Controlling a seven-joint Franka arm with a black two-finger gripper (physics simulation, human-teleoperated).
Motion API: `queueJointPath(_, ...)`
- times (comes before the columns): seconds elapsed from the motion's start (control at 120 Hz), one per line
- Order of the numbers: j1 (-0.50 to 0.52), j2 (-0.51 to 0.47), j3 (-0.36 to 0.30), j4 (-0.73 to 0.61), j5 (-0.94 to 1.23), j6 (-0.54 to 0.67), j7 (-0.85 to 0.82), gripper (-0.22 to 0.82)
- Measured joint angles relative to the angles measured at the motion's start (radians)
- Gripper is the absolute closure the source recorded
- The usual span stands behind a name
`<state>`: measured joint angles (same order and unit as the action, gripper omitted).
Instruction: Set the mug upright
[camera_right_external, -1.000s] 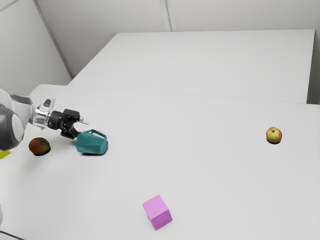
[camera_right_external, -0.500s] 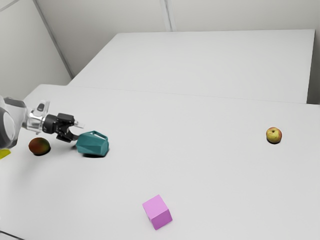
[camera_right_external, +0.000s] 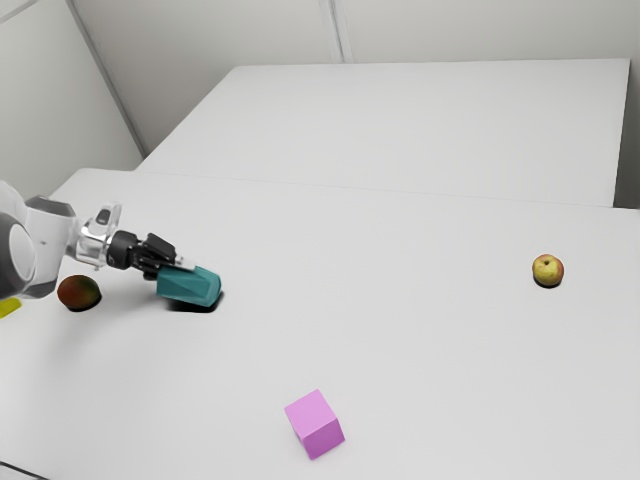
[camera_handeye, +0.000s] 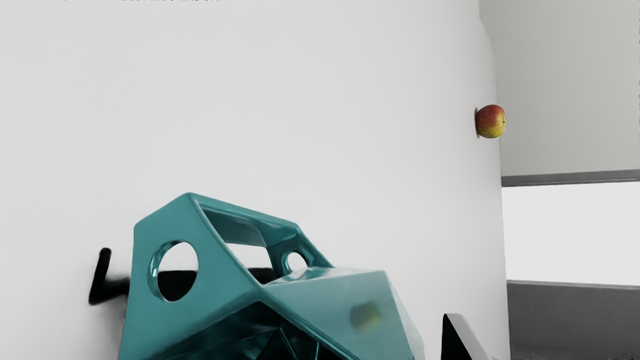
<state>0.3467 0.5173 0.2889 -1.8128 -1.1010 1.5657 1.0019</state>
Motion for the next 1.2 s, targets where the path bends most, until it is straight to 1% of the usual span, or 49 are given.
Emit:
queueJointPath(0.108,0.0,-0.011,0.0,0.001,0.002,-0.006,0.004,0.7)
queueJointPath(0.2,-0.001,-0.031,-0.001,0.001,0.003,-0.01,0.007,0.73)
queueJointPath(0.267,-0.004,-0.066,-0.007,0.002,0.005,-0.01,0.007,0.74)
queueJointPath(0.358,-0.005,-0.139,-0.044,0.038,0.052,-0.001,-0.005,0.76)
queueJointPath(0.425,-0.007,-0.166,-0.109,0.141,0.192,0.025,-0.02,0.77)
queueJointPath(0.492,-0.019,-0.168,-0.174,0.212,0.367,0.077,-0.041,0.77)
queueJointPath(0.55,-0.033,-0.15,-0.231,0.276,0.529,0.127,-0.063,0.78)
queueJointPath(0.592,-0.046,-0.143,-0.263,0.298,0.638,0.165,-0.082,0.78)
queueJointPath(0.658,-0.076,-0.132,-0.297,0.307,0.798,0.247,-0.12,0.78)
queueJointPath(0.75,-0.115,-0.101,-0.318,0.282,0.935,0.396,-0.179,0.78)
queueJointPath(0.85,-0.13,-0.094,-0.326,0.213,1.01,0.52,-0.249,0.79)
queueJointPath(0.975,-0.141,-0.096,-0.327,0.123,1.048,0.624,-0.332,0.79)
queueJointPath(1.05,-0.144,-0.098,-0.327,0.096,1.059,0.665,-0.376,0.78)
queueJointPath(1.067,-0.144,-0.098,-0.327,0.093,1.061,0.672,-0.385,0.77)
queueJointPath(1.2,-0.144,-0.1,-0.327,0.076,1.054,0.708,-0.442,0.47)
